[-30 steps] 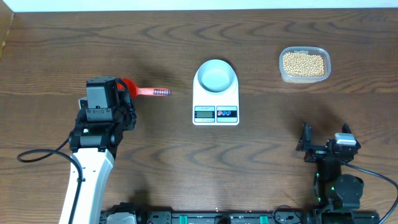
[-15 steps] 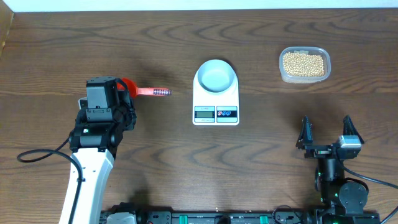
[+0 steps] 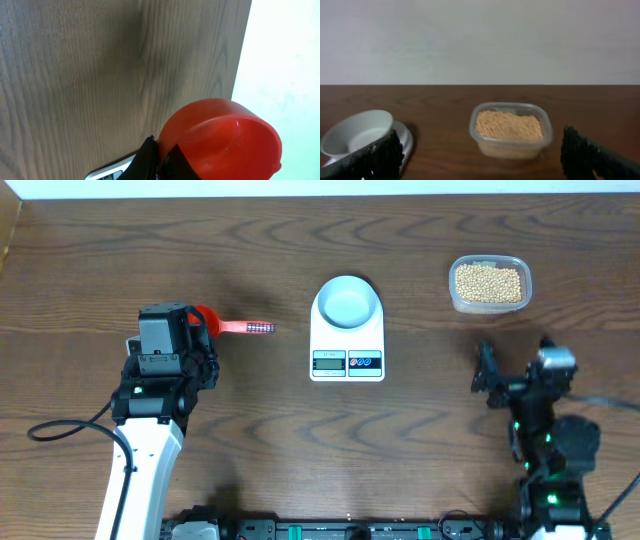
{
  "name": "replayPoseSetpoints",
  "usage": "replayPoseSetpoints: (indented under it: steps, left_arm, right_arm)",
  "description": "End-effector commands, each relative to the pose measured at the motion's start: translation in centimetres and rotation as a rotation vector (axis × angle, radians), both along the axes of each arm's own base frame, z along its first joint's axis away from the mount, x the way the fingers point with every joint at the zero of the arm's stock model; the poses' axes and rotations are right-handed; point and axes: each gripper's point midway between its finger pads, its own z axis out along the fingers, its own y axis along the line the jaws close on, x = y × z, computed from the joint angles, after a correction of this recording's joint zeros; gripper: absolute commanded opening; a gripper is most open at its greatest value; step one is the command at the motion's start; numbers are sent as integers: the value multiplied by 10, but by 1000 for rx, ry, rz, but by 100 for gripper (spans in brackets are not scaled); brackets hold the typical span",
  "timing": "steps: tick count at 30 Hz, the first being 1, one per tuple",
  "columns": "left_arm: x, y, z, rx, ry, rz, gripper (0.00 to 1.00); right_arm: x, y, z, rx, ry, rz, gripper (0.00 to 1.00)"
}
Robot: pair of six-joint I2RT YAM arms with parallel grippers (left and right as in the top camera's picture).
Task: Scoop item into bowl and weigh 50g on scale
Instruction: 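Move the right gripper toward the scoop handle above the scale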
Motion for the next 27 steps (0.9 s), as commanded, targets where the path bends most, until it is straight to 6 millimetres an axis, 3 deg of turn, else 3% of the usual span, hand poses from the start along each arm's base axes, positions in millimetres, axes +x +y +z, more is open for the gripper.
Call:
replayPoseSetpoints:
  steps: [1, 6, 9, 12, 18, 24, 27]
  left_arm:
    - [0, 2, 2, 24, -4, -4, 7]
    - [0, 2, 2, 24, -4, -3, 7]
    - [0, 2, 2, 24, -4, -4, 7]
    - [0, 2, 2, 24, -5, -4, 7]
    - [1, 2, 3, 24, -7, -4, 7]
    - [0, 2, 3, 25, -7, -5, 7]
    - [0, 2, 2, 24, -4, -5, 7]
  right_arm:
    - [16, 21, 10, 95, 75, 111, 99]
    - [26, 59, 21, 215, 229, 322, 99]
    - [6, 99, 28, 257, 265, 600, 99]
    - [-8, 114, 31, 274, 277, 720, 99]
    - [-12, 119, 39, 273, 250, 769, 99]
    - [5, 125, 63, 269, 121, 792, 99]
    - [19, 134, 56, 356, 164, 783, 99]
